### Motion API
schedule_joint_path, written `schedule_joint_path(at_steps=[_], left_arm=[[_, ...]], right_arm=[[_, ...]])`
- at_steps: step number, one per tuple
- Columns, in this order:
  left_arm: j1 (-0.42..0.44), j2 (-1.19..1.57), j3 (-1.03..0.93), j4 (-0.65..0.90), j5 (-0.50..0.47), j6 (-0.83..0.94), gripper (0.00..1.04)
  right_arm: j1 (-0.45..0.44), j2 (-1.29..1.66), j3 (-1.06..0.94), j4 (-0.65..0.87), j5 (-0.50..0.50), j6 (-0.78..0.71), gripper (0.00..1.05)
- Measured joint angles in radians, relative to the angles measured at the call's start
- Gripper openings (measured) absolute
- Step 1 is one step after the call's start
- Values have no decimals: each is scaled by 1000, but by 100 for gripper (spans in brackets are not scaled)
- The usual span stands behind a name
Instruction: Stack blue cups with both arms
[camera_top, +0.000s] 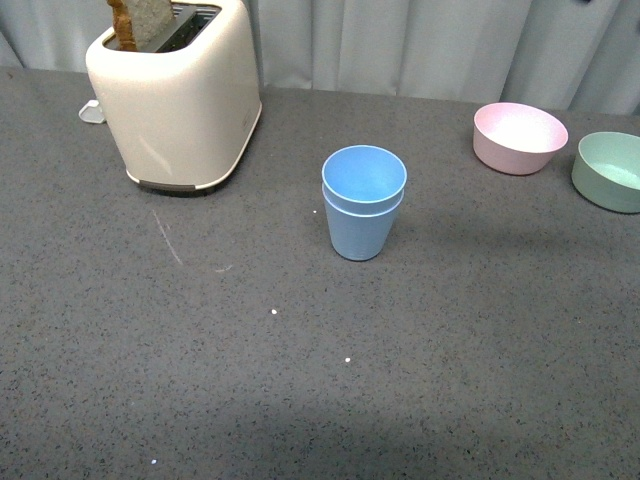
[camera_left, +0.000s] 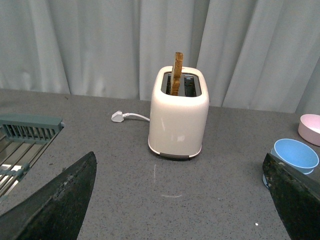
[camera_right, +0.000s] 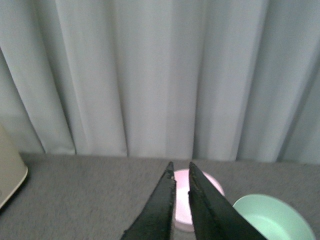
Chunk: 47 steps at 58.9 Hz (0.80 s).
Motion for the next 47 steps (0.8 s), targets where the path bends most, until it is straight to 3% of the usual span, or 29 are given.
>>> schedule_joint_path(at_steps=[3,22,38,41,47], left_arm=[[0,0,0,0,1,0,98],[0,0,0,0,1,0,98],[0,0,0,0,1,0,98],[0,0,0,0,1,0,98],[0,0,0,0,1,0,98]], right_arm=[[-18,-55,-54,13,-14,-8,1],[-96,-317,-341,-11,-101,-11,1],[-142,-548,-469,-121,-152,-11,1],[-177,-589,-485,-148,-206,-11,1],[-214,-689,-517,-216,-213,-11,1]])
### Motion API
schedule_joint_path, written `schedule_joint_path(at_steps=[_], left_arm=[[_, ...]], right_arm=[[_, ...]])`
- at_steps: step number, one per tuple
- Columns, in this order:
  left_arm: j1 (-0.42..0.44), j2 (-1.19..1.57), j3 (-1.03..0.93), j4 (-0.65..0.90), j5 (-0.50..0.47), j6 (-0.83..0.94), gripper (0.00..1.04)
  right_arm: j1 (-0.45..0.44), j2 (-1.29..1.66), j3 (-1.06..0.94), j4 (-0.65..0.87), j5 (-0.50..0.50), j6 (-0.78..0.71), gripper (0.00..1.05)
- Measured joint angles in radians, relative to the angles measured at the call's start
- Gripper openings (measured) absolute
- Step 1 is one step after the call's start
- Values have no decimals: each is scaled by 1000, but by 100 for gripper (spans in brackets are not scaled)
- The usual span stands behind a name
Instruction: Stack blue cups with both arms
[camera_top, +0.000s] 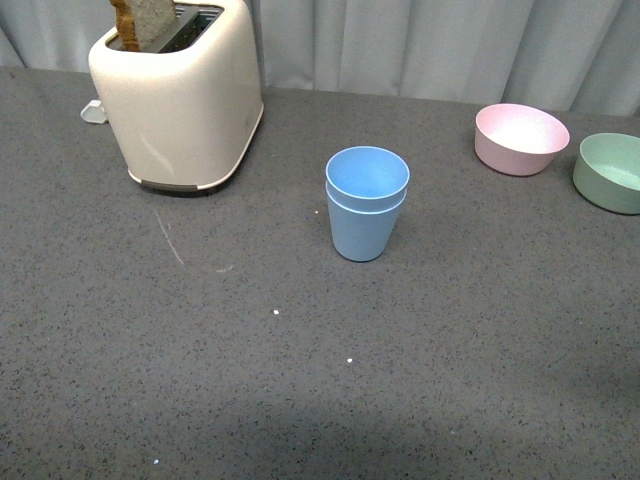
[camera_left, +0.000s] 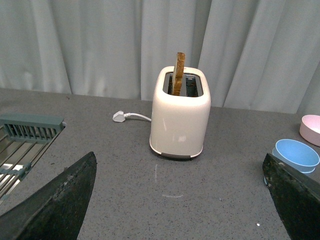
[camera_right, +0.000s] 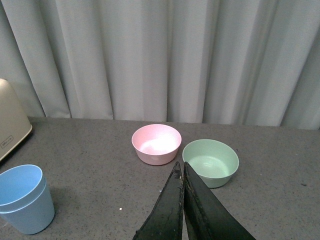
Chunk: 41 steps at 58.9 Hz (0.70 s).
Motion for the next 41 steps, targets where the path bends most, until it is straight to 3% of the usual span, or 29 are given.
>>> schedule_joint_path(at_steps=[41], left_arm=[[0,0,0,0,0,0,98]], right_arm=[[-1,-506,-65,-428,-7,0,1]])
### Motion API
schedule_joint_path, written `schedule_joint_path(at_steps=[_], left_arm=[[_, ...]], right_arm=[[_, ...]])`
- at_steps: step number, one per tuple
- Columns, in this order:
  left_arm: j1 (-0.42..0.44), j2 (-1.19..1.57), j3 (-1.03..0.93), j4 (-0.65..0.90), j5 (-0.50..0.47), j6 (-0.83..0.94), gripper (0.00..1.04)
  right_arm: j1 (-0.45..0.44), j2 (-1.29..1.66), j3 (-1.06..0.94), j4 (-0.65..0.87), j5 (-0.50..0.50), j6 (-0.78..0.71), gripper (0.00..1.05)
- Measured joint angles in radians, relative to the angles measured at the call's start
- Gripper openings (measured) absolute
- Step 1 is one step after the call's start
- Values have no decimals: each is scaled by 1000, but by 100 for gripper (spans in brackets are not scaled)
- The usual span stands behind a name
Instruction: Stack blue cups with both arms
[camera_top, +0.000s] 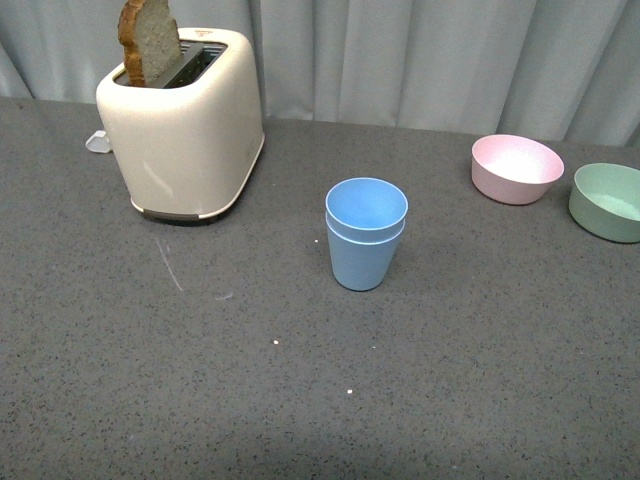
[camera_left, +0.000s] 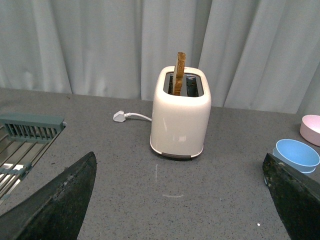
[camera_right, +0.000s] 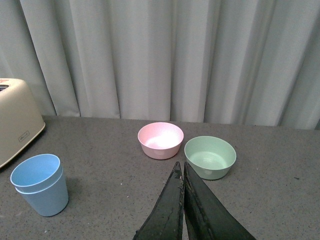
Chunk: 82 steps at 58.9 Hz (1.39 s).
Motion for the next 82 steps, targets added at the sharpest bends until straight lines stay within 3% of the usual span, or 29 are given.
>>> schedule_joint_path(at_steps=[53,60,67,82], left_arm=[[0,0,0,0,0,0,98],[0,0,0,0,-1,0,98],[0,0,0,0,0,0,98],[0,0,0,0,0,0,98]], right_arm=[[0,-353,0,-342,0,0,1],[0,-489,1,-510,-3,0,1],[0,-522,1,-518,-3,0,1],[0,-523,1,-518,-3,-1,42]])
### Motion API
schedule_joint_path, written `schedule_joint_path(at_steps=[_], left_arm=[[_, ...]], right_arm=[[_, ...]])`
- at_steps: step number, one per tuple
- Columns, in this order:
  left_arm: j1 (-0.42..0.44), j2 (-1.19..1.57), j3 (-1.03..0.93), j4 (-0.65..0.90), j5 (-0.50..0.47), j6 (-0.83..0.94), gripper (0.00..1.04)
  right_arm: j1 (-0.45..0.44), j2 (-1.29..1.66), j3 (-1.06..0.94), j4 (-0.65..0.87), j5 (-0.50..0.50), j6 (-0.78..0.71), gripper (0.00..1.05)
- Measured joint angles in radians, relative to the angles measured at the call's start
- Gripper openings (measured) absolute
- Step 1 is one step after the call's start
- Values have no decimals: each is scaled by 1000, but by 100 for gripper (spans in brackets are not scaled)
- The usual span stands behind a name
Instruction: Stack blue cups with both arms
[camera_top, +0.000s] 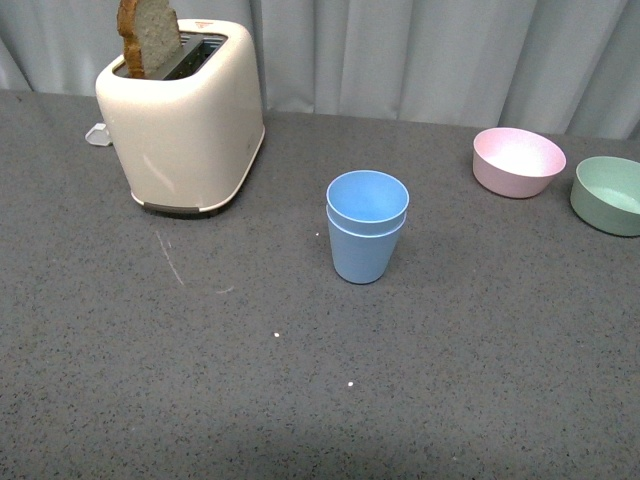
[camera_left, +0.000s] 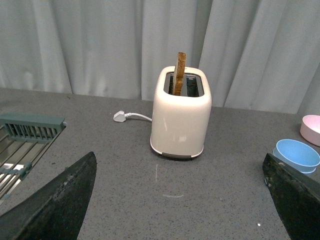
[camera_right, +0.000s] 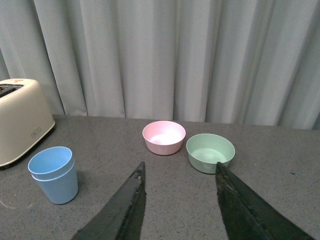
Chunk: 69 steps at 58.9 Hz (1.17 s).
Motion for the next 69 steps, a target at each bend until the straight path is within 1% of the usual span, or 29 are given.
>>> schedule_joint_path(at_steps=[1,6,9,11,14,16,18,20,24,69], left_arm=[[0,0,0,0,0,0,98],[0,0,0,0,0,0,98],[0,0,0,0,0,0,98],[0,0,0,0,0,0,98],[0,0,0,0,0,0,98],[0,0,0,0,0,0,98],[0,0,0,0,0,0,98],[0,0,0,0,0,0,98],[0,0,0,0,0,0,98],[0,0,0,0,0,0,98]], right_arm=[[0,0,0,0,0,0,44],[0,0,0,0,0,0,60],[0,0,0,0,0,0,67],[0,0,0,0,0,0,74],[0,0,0,0,0,0,82],[0,0,0,0,0,0,89],[0,0,0,0,0,0,94],[0,0,0,0,0,2,97],[0,0,0,0,0,0,94],[0,0,0,0,0,1,95]])
